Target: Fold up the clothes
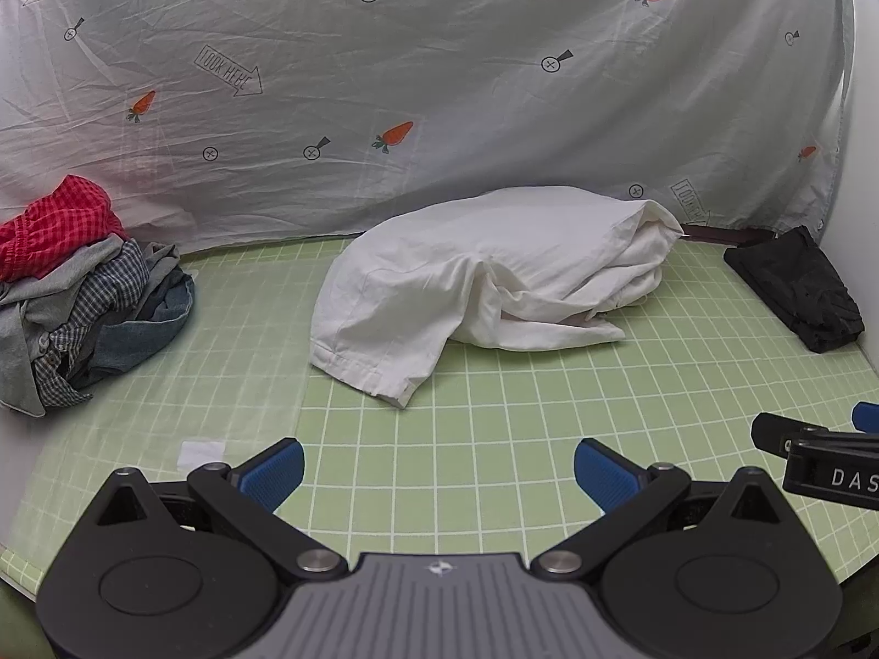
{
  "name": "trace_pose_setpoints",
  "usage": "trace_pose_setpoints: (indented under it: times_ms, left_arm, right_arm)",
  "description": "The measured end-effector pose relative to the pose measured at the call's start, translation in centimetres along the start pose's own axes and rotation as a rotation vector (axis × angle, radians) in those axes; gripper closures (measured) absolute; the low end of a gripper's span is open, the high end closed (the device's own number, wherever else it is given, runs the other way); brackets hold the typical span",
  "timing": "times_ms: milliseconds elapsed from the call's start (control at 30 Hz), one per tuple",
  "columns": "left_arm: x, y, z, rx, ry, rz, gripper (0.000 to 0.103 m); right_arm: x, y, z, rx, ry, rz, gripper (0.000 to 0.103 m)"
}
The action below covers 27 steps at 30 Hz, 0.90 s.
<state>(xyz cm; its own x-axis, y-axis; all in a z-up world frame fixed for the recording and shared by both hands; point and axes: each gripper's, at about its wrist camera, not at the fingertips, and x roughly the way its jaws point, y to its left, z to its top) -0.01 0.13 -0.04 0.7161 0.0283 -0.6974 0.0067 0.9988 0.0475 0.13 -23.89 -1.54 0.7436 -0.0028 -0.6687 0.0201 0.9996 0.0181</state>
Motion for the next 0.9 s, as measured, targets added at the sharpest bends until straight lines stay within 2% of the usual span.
trace_pose_setpoints:
  times_ms: [900]
  left_arm:
    - [0.07,0.06,0.31,-0.006,0.009,-0.004,0.0]
  right_arm:
    - [0.22,-0.16,-0.09,0.003,0.011,-0.001,0.0]
